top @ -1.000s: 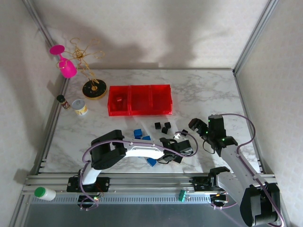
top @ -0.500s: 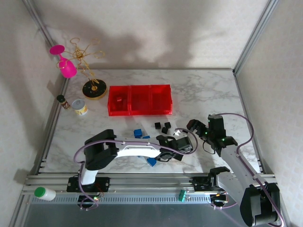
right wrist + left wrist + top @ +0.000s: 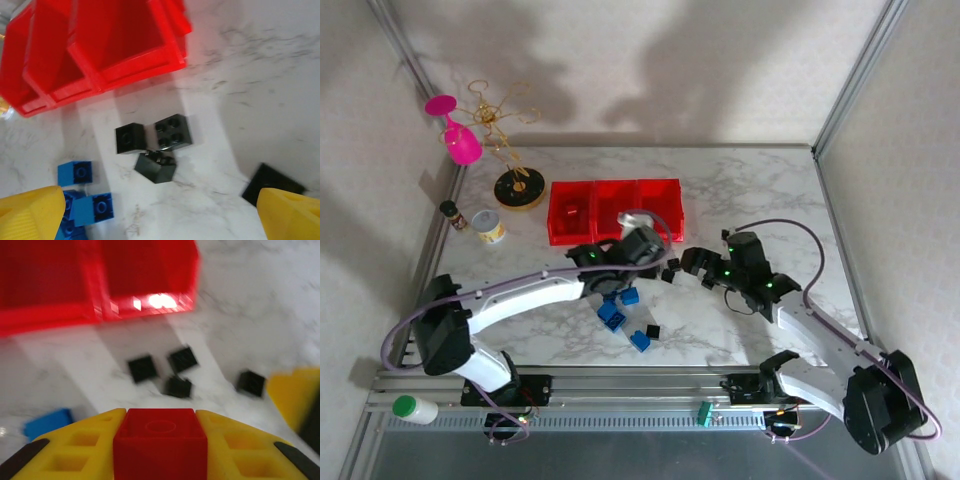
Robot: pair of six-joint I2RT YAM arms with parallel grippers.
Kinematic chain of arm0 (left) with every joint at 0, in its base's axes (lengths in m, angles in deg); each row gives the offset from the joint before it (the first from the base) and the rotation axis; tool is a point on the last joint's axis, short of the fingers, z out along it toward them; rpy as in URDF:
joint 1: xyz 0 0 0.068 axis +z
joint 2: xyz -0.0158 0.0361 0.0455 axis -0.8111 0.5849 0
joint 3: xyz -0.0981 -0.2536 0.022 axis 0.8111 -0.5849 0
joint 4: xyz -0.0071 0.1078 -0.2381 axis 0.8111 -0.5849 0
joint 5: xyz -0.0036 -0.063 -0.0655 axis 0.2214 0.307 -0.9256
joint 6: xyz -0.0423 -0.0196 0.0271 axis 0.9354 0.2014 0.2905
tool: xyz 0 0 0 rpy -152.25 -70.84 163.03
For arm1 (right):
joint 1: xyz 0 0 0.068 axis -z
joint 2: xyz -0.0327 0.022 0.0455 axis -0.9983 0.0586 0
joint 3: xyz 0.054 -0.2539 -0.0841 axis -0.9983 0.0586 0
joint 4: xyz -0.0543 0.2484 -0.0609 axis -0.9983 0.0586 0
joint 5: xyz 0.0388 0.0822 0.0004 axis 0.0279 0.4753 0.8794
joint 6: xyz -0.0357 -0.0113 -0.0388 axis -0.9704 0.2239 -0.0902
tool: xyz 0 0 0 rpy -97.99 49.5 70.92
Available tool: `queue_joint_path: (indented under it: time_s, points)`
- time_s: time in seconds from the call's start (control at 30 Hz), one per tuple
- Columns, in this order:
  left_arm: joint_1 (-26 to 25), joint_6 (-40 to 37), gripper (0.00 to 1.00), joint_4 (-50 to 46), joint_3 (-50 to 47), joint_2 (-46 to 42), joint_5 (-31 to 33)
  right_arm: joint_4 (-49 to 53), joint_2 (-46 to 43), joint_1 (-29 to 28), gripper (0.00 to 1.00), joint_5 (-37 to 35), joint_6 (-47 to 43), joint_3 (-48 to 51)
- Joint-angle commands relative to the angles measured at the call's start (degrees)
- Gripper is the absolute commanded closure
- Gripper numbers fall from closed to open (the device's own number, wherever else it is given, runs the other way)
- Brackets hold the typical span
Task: Sort the legos into containers by color
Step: Place the lego in the container.
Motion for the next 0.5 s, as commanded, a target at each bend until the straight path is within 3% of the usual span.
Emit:
queue_joint_path:
  time_s: [0.0,0.23,0.47]
  points:
    - [6.19,-3.76,0.74,-1.28,-1.35,-3.50,4.27,-5.11,3.19,-4.86,0.01,-2.54,1.20,-3.02]
    - [21.96,-6.89,0.74,3.99,-2.12,-3.16,2.18,-8.73,10.06,-12.65,0.01,-5.80,1.49,-8.03]
    - [32.18,-8.54,0.74,8.36,0.46,5.52,-0.04,-10.81,14.16,-14.68,0.01,-6.07,1.97,-10.31]
